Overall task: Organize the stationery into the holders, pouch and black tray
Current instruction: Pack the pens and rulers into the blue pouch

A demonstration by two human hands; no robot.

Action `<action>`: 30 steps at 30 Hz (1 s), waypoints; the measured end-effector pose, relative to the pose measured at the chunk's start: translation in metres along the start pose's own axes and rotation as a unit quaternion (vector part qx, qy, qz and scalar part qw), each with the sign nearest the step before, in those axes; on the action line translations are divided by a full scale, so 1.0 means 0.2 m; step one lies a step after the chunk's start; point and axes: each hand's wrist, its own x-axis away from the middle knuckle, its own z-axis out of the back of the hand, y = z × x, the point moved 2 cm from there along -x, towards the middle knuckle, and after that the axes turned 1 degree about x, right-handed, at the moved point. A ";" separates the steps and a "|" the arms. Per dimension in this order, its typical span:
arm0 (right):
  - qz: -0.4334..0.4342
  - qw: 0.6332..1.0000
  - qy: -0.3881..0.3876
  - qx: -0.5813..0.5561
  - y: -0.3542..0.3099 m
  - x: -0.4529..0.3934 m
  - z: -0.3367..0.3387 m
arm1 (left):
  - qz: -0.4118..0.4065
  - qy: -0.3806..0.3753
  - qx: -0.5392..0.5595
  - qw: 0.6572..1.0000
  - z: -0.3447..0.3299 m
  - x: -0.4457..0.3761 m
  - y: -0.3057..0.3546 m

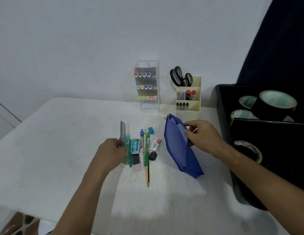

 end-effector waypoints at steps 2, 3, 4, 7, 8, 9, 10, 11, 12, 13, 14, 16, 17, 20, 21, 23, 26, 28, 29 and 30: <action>-0.002 1.000 0.001 -0.013 0.00 -0.01 0.00 | -0.039 0.005 0.028 0.999 0.01 0.03 0.11; -0.004 1.000 0.003 -0.018 -0.01 -0.01 0.00 | -0.047 -0.020 0.065 0.997 0.01 0.04 0.16; -0.008 1.000 0.004 -0.024 -0.01 -0.01 0.00 | -0.042 -0.061 0.107 0.991 -0.01 0.04 0.21; -0.021 0.999 0.003 -0.044 0.00 -0.01 0.01 | -0.021 -0.196 0.149 0.969 -0.09 0.06 0.35; -0.023 0.998 0.002 -0.051 0.01 -0.01 0.01 | -0.017 -0.219 0.147 0.964 -0.13 0.06 0.38; -0.024 0.998 0.003 -0.059 0.01 0.00 0.01 | -0.012 -0.231 0.144 0.962 -0.17 0.05 0.41; -0.025 0.998 0.004 -0.065 0.01 0.00 0.02 | -0.006 -0.236 0.144 0.961 -0.20 0.05 0.43; -0.026 0.997 0.006 -0.066 0.01 0.01 0.02 | -0.003 -0.236 0.148 0.961 -0.23 0.05 0.44; -0.028 0.997 0.008 -0.065 0.01 0.01 0.03 | -0.005 -0.234 0.151 0.960 -0.26 0.05 0.45; -0.029 0.997 0.011 -0.065 0.01 0.01 0.03 | -0.012 -0.233 0.151 0.961 -0.27 0.05 0.45; -0.031 0.997 0.015 -0.068 0.01 0.00 0.03 | -0.023 -0.235 0.145 0.961 -0.29 0.06 0.46; -0.032 0.997 0.021 -0.070 0.01 0.00 0.03 | -0.039 -0.250 0.125 0.959 -0.31 0.09 0.46; -0.031 0.997 0.022 -0.068 0.01 0.00 0.03 | -0.045 -0.256 0.114 0.959 -0.32 0.10 0.46; -0.026 0.998 0.014 -0.057 0.00 0.00 0.02 | -0.063 -0.243 0.095 0.963 -0.34 0.06 0.45; -0.023 0.998 0.010 -0.056 0.00 0.00 0.02 | -0.069 -0.233 0.089 0.966 -0.35 0.04 0.45; -0.017 0.998 0.004 -0.063 0.00 0.00 0.02 | -0.098 -0.210 0.066 0.971 -0.37 0.01 0.46; -0.015 0.997 -0.004 -0.070 -0.01 0.00 0.02 | -0.161 -0.171 0.017 0.972 -0.42 -0.04 0.50; -0.015 0.997 -0.001 -0.072 -0.01 0.00 0.03 | -0.182 -0.164 -0.015 0.969 -0.45 -0.06 0.52; -0.015 0.997 0.000 -0.072 -0.01 0.00 0.03 | -0.188 -0.160 -0.034 0.968 -0.46 -0.06 0.52; -0.017 0.997 0.001 -0.071 0.00 0.00 0.03 | -0.194 -0.154 -0.051 0.968 -0.46 -0.06 0.52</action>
